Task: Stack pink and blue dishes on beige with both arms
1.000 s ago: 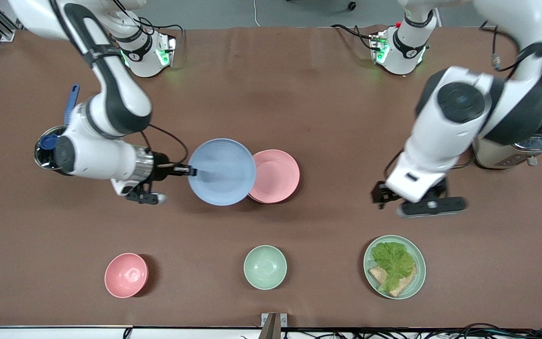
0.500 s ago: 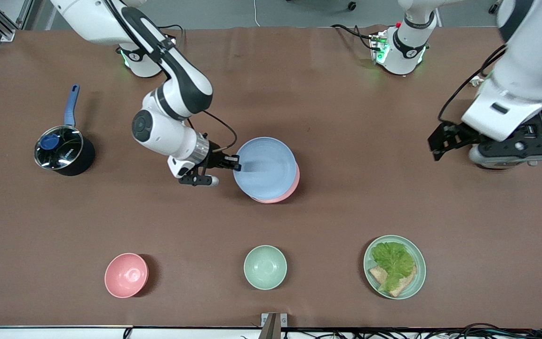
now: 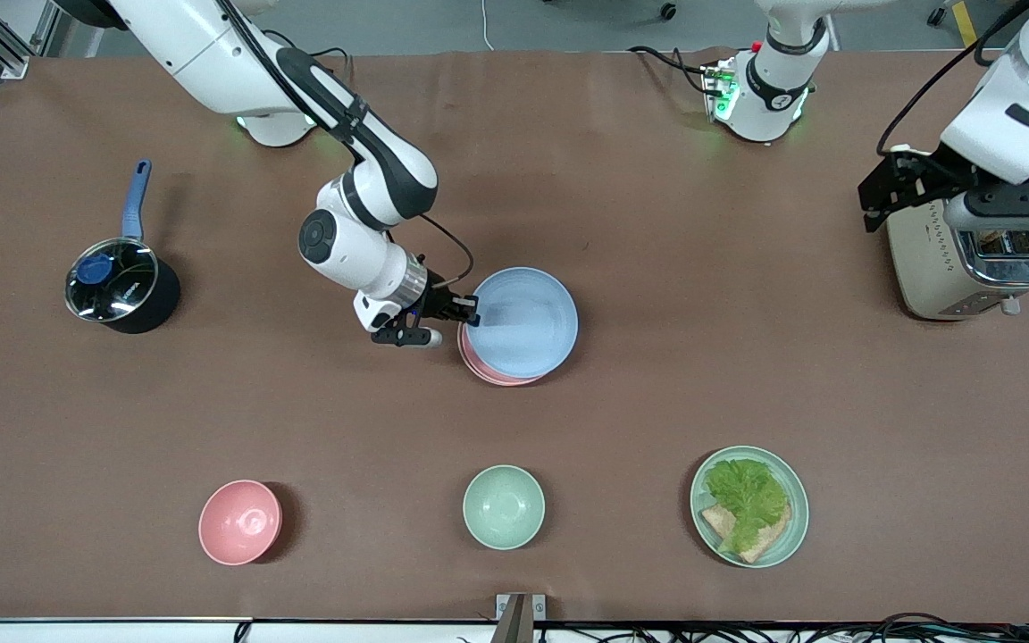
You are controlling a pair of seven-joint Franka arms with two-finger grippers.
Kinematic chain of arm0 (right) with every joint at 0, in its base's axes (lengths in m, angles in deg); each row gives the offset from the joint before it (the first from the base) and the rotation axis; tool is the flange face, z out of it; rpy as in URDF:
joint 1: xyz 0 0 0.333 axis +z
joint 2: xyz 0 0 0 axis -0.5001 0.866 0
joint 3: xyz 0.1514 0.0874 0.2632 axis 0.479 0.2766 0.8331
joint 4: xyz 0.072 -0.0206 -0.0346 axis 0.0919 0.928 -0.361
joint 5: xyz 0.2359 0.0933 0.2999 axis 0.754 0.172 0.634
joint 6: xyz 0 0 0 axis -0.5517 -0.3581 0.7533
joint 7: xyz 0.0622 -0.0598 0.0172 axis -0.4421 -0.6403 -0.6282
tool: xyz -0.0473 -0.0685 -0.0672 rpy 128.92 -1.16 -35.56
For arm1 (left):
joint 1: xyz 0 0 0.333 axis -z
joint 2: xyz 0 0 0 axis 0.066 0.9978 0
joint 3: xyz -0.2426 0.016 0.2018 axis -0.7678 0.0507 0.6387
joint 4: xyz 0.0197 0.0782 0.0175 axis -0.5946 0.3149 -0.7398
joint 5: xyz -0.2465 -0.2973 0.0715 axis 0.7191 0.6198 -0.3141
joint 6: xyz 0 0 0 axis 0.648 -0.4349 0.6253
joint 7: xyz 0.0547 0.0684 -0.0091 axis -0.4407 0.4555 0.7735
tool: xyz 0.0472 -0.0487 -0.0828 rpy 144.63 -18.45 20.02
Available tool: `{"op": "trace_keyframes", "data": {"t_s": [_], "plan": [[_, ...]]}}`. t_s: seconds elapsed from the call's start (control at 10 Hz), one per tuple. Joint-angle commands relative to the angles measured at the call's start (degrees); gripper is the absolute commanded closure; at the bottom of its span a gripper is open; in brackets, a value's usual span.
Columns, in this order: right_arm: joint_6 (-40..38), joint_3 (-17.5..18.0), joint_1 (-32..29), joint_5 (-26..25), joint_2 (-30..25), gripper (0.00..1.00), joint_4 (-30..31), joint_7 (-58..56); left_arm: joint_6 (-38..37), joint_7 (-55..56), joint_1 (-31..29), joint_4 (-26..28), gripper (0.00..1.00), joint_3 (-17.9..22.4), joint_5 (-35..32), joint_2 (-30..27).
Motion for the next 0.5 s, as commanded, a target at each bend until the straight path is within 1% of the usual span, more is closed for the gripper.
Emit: {"op": "trace_keyframes", "data": {"t_s": [0.0,0.1,0.2,0.4], "plan": [[0.73,0.68,-0.74,-0.1,-1.28,0.93,2.75,-0.24,-0.03,-2.07,1.71,5.56,0.0,4.56,1.7,-3.43],[0.73,0.68,-0.74,-0.1,-1.19,0.91,3.02,-0.24,0.06,-2.33,0.93,7.74,0.0,4.75,2.67,-5.18],[0.73,0.68,-0.74,-0.19,-1.19,0.86,3.1,-0.33,0.58,-2.33,0.4,10.46,0.0,4.75,4.07,-7.02],[0.47,0.68,-1.0,-0.1,-0.93,0.63,3.02,-0.33,0.59,-2.51,-0.22,11.71,0.0,4.75,5.31,-7.57]]}}
